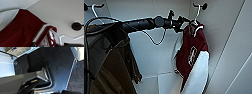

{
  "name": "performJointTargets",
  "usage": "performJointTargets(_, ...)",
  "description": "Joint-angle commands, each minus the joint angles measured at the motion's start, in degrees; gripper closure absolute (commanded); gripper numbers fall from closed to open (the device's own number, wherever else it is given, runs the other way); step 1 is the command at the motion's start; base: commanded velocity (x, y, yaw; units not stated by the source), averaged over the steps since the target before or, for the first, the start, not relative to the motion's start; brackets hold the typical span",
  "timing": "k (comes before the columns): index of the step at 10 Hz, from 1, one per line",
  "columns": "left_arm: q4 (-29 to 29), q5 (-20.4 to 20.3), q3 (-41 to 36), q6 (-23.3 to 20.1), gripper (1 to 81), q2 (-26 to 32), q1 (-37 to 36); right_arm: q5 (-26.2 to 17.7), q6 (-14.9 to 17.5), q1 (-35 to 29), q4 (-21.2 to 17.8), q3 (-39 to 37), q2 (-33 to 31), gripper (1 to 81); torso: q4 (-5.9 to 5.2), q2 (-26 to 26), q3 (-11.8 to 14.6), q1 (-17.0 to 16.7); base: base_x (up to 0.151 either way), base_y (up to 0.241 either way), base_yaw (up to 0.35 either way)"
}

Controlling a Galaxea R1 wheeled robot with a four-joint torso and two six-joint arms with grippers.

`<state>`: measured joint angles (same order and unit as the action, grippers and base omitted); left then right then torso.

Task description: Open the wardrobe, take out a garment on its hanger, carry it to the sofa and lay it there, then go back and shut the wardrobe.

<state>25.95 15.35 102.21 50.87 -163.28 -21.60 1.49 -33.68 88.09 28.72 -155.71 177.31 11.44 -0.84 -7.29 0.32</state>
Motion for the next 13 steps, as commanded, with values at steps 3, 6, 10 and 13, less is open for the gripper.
performJointTargets(3, 0.94, -1.55, 0.28, -0.07, 1.0, -2.41, -13.24, -3.25, 0.02, -1.99, -0.51, 0.07, 0.61, 1.0, 0.00, 0.00, 0.00, 0.00, 0.000, 0.000, 0.000)
performJointTargets(6, 0.76, -5.42, 0.10, -0.07, 1.0, -4.43, -13.59, -3.42, 0.02, -1.90, -0.60, 0.07, 0.61, 1.0, 0.00, 0.02, 0.00, 0.00, 0.000, 0.000, 0.000)
performJointTargets(10, -0.38, -8.40, 2.99, -0.33, 1.0, -8.29, -13.24, -3.42, -0.07, -1.73, -0.60, 0.07, 0.79, 1.0, 0.00, 0.02, 0.00, 0.00, 0.000, 0.000, 0.000)
performJointTargets(13, -2.21, -8.32, 3.96, -0.51, 1.0, -8.65, -12.45, -3.42, -0.07, -1.73, -0.68, 0.07, 0.88, 1.0, 0.00, 0.02, 0.00, 0.00, 0.000, 0.000, 0.000)
